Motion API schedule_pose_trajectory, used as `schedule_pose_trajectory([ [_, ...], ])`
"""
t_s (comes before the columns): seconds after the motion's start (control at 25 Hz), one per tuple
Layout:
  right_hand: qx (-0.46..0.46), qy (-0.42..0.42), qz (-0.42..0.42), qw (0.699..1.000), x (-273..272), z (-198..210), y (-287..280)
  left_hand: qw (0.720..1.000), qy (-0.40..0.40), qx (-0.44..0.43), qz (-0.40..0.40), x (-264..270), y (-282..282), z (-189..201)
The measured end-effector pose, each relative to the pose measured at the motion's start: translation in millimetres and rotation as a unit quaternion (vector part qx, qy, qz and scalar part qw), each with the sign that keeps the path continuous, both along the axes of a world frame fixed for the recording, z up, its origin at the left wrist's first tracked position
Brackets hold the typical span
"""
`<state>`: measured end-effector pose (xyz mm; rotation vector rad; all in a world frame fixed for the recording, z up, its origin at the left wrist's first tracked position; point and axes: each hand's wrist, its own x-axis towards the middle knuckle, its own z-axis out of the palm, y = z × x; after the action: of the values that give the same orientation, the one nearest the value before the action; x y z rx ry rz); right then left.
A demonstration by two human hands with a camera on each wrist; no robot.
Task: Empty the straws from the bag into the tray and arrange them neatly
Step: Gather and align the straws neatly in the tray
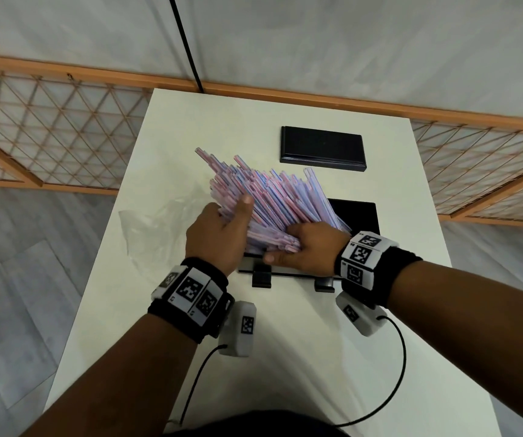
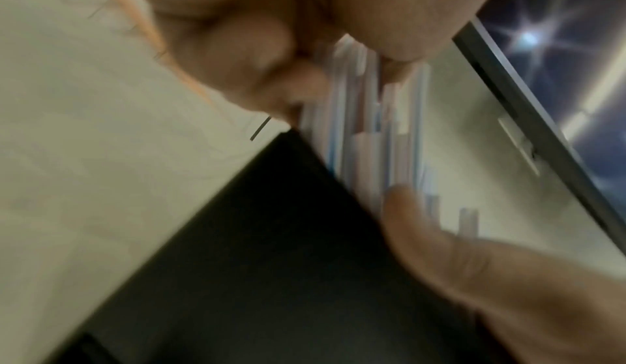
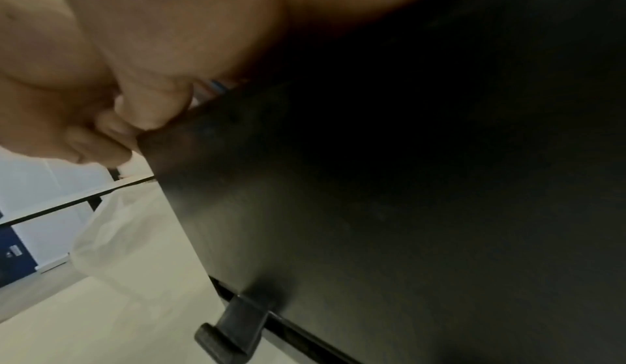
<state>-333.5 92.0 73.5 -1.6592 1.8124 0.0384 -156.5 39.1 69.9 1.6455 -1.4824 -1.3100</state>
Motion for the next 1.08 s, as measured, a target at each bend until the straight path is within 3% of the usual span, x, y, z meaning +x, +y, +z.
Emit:
schedule_pose_trajectory([
  [0.08,-0.023,0.009,0.011,1.000,1,2,4,1.000,0.010,0.016,0.001,-1,0,-5],
  [0.28,-0.137,0.047,0.019,0.989,-20,19,18,0.978,0.163,0.118,0.051,-11,-4,-11],
  [0.4,-0.071,0.051,0.035,0.996,-24,13,28,0.977,0.169,0.121,0.044,-19,3,-12],
  [0.56,-0.068,-0.053,0.024,0.996,-18,10,27,0.978,0.178,0.095,0.046,-23,6,-16],
  [0.72,0.008,0.044,0.046,0.998,-14,3,16,0.975,0.198,0.058,0.081,-25,6,-15],
  [0.84,0.026,0.008,0.040,0.999,-4,0,8,0.962,0.251,0.047,0.099,-27,6,-15],
  [1.0,0.052,0.022,0.039,0.998,4,-4,-2,0.964,0.240,0.039,0.104,-24,4,-16],
  [1.08,0.057,-0.023,0.029,0.998,4,-3,-4,0.962,0.245,0.046,0.113,-24,2,-19],
])
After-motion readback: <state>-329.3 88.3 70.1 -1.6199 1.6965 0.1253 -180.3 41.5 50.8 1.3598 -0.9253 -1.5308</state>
